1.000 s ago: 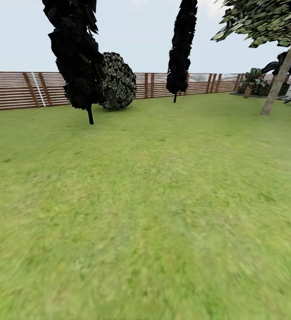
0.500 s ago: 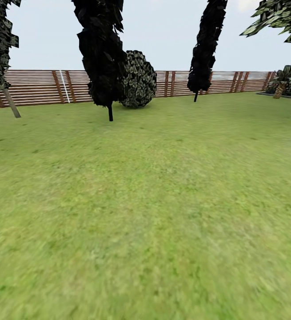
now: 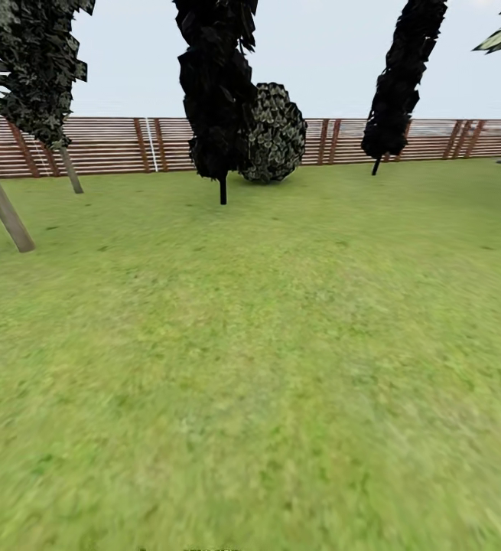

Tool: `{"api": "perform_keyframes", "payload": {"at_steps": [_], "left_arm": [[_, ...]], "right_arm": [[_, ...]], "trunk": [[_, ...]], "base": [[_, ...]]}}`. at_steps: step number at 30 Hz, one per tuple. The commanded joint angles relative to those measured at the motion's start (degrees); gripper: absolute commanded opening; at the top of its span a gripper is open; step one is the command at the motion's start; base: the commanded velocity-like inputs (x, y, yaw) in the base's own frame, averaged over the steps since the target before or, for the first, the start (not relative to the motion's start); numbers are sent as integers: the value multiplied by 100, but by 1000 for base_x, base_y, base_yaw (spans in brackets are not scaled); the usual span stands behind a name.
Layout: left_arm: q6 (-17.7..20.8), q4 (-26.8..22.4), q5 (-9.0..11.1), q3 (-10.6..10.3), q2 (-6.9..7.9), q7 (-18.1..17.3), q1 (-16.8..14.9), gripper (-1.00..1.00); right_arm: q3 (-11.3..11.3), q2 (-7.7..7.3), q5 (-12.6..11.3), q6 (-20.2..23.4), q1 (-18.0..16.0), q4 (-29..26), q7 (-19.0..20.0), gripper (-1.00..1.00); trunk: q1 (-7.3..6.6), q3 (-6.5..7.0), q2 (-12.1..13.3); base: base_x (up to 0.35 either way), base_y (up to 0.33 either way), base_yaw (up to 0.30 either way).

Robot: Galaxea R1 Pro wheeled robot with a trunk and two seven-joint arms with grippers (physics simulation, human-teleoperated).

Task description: Take the three Easter eggs out of the wicker basket on the lawn in the garden, then place them on the lawn next to a single tree (choose any tree) so that all three eggs are next to the same tree and none are left in the basket.

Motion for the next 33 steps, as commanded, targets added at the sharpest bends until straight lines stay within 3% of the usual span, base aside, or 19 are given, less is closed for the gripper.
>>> {"api": "perform_keyframes", "payload": {"at_steps": [1,33], "left_arm": [[-3,-8,7,20,-3,11,2,100],[-3,-9,7,20,-3,11,2,100]], "right_arm": [[11,-1,2,-18,-3,4,-3,100],[11,-11,2,-18,-3,-4,-3,100]], "trunk": [[0,-8,-2],[0,-162,-2]], "base": [[0,0,274],[0,0,260]]}}
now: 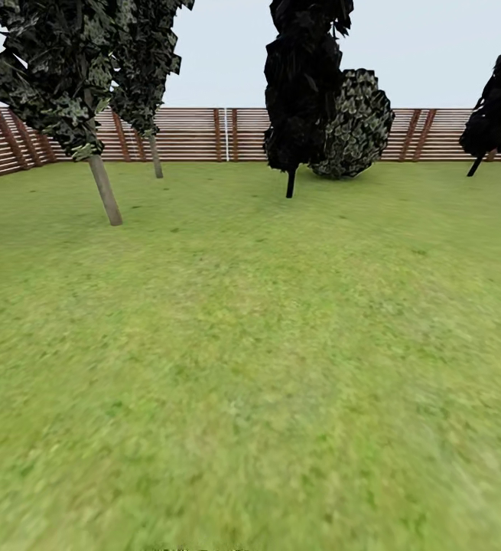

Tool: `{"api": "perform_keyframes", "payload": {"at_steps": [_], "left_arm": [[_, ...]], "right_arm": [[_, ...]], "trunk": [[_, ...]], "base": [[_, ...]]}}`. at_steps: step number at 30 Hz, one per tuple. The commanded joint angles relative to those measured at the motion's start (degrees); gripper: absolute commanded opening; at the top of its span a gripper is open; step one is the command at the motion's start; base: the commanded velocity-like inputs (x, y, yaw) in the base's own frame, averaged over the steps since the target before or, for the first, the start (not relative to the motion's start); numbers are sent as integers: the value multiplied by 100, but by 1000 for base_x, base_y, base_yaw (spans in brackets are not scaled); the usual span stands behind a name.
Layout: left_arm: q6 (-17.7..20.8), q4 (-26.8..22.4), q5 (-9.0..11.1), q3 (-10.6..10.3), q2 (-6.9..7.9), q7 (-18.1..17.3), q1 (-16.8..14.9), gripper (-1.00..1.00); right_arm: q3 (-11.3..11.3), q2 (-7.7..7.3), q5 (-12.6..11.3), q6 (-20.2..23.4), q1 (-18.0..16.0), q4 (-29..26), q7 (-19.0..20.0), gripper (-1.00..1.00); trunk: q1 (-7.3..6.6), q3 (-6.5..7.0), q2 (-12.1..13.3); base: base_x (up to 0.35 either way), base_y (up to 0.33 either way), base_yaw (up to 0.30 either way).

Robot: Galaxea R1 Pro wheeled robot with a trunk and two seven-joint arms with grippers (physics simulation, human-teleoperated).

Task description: Take the three Easter eggs out of the wicker basket on the lawn in the garden, then place them on the lawn next to a single tree (choose any tree) so that all three eggs are next to the same tree and none are left in the basket.

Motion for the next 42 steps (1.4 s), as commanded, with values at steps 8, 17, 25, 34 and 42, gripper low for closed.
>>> {"api": "perform_keyframes", "payload": {"at_steps": [8,17,25,34,42], "left_arm": [[-3,-9,7,20,-3,11,2,100],[-3,-9,7,20,-6,11,2,100],[-3,-8,7,20,-8,11,2,100],[-3,-8,7,20,-6,11,2,100],[-3,-8,7,20,-3,11,2,100]], "right_arm": [[11,-5,2,-18,-2,4,-3,100],[13,-9,2,-18,-1,5,-3,100],[11,-10,2,-18,-2,5,-3,100],[16,-8,2,-18,-2,4,-3,100],[11,-3,5,-18,-2,10,-3,100]], "trunk": [[0,-47,-2],[0,-95,-2],[0,-139,-2],[0,-188,-2],[0,-231,-2]], "base": [[0,0,245],[0,0,244],[0,0,244],[0,0,243],[0,0,242]]}}
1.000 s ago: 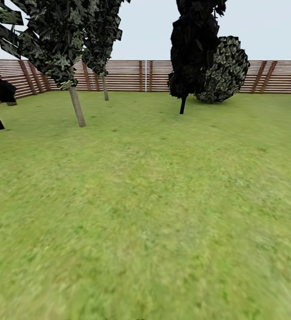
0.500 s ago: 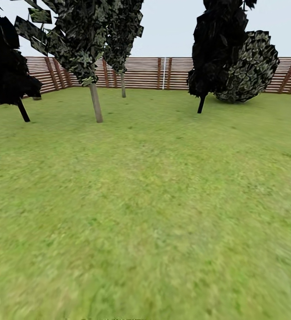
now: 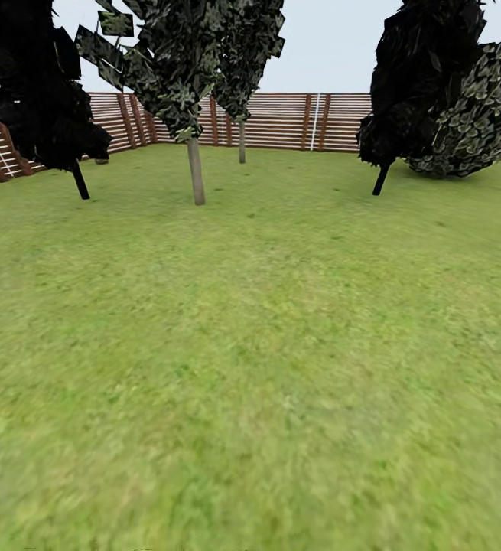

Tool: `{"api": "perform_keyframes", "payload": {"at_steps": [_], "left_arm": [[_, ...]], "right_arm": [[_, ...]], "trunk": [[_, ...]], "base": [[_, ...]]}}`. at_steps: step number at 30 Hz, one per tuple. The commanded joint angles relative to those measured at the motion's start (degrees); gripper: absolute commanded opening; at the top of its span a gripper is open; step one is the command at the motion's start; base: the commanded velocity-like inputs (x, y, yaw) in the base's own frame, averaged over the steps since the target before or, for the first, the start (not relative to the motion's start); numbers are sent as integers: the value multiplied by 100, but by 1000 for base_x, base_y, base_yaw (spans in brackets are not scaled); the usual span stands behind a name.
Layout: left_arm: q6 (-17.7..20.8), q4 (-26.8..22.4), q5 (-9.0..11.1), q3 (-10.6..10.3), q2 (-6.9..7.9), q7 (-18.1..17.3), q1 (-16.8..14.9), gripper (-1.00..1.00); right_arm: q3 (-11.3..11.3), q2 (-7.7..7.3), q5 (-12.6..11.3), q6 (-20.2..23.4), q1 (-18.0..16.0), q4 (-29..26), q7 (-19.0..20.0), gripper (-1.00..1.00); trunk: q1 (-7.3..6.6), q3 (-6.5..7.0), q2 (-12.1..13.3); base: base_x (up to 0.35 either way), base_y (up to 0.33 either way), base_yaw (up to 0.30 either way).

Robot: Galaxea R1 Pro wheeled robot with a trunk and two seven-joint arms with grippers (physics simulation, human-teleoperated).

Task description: Take the three Easter eggs out of the wicker basket on the lawn in the garden, then place them on the lawn next to a single tree (choose any tree) so that all three eggs are next to the same tree and none are left in the basket.

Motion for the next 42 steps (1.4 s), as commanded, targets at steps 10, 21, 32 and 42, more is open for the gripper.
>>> {"api": "perform_keyframes", "payload": {"at_steps": [10,21,32,42], "left_arm": [[-3,-8,7,20,-3,11,2,100],[-3,-8,7,20,-3,11,2,100],[-3,-8,7,20,-5,14,2,100],[-3,-8,7,20,-4,14,2,100]], "right_arm": [[11,-16,8,-18,-2,-2,-2,100],[19,-23,9,-18,-2,-5,14,100],[20,-8,9,-18,-2,-11,14,100],[15,-3,9,-18,-2,-6,14,100]], "trunk": [[0,-17,-2],[0,-17,-2],[0,-17,-2],[0,-17,-2]], "base": [[0,0,58],[0,0,0],[243,0,0],[327,0,0]]}}
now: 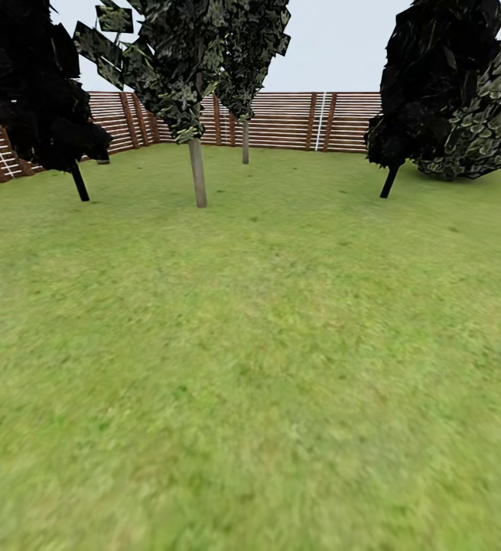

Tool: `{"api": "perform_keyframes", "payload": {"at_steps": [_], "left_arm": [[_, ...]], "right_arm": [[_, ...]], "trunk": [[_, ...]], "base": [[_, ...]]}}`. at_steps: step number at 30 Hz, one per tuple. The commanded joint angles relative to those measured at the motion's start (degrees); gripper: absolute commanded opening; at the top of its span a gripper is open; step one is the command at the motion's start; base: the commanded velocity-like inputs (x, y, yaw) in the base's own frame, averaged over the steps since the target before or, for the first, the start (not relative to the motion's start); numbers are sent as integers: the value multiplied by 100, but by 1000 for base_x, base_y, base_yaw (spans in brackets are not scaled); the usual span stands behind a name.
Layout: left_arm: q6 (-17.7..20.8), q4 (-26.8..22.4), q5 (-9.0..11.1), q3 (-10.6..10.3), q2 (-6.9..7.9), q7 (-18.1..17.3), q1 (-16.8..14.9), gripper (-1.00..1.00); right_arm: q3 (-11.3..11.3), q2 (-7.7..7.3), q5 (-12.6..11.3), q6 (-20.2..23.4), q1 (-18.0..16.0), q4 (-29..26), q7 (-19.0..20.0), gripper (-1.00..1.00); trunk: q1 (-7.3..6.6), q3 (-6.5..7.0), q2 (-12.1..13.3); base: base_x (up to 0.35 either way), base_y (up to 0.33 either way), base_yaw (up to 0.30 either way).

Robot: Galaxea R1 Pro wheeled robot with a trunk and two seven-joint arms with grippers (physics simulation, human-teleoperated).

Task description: Take the three Easter eggs out of the wicker basket on the lawn in the garden, then place them on the lawn next to a single tree (choose any tree) so that all three eggs are next to the same tree and none are left in the basket.

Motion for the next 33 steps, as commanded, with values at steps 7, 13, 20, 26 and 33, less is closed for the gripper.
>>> {"api": "perform_keyframes", "payload": {"at_steps": [7,13,20,26,33], "left_arm": [[-3,-8,7,19,-2,9,2,100],[-3,-8,7,19,-2,9,2,100],[-3,-8,7,19,-2,9,2,100],[-3,-8,7,19,-2,9,2,100],[-3,-8,7,19,-2,10,2,100]], "right_arm": [[9,-17,3,-18,-2,0,-2,100],[7,-20,3,-18,-2,0,-2,100],[11,-15,3,-18,-2,0,-2,100],[8,-7,3,-18,-2,0,-2,100],[7,-7,3,-18,-2,9,-2,100]], "trunk": [[3,-4,-1],[3,-4,-1],[3,-4,-1],[3,-3,-1],[3,12,-1]], "base": [[328,0,0],[328,0,0],[328,0,0],[328,0,0],[328,0,0]]}}
